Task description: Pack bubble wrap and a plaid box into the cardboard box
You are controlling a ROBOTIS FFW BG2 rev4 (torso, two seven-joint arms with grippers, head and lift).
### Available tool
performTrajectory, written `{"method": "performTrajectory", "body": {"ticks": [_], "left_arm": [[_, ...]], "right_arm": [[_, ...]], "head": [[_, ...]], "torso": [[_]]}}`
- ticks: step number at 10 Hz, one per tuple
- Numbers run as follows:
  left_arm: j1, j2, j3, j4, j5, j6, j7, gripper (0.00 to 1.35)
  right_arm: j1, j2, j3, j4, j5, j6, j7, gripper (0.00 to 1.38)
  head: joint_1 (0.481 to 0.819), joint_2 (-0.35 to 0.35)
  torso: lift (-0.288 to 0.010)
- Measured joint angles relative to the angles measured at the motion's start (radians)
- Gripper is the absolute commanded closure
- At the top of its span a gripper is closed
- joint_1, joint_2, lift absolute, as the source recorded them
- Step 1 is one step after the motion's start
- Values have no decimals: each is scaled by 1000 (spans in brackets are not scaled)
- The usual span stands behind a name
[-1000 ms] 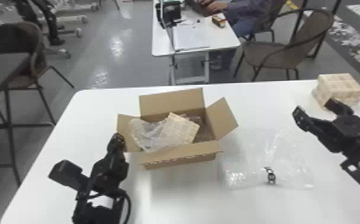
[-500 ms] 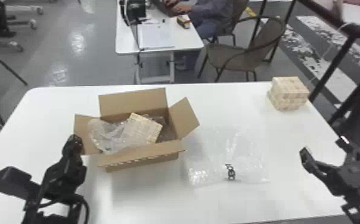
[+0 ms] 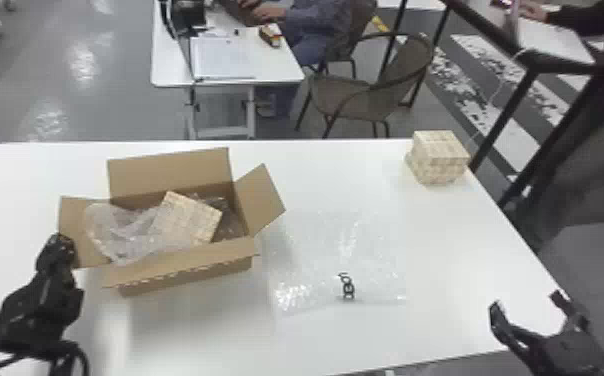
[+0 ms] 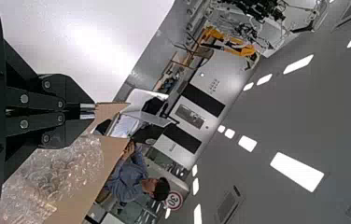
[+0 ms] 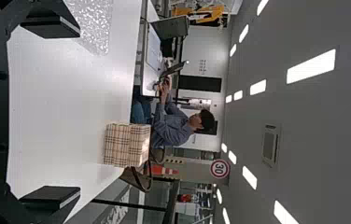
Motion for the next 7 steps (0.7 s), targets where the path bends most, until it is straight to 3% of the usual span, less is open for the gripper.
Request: {"method": "performTrajectory", "body": {"ticks": [3,5,7], "left_arm": [[-4,-14,55,10,-27,-2,3,1204],[-8,-53,141,18,-93,-7,28,1204],[-32,-59,247,29,-153,2,19,1204]], "right_arm": [[-5,0,-2,37,-13,0,0,108],[-17,0,2,46,-17,11,1,108],[-28,0,3,52,-19,22,15,108]], "head": [[695,-129],[695,-78],[695,-22]], "torso": [[-110],[-110],[-110]]}}
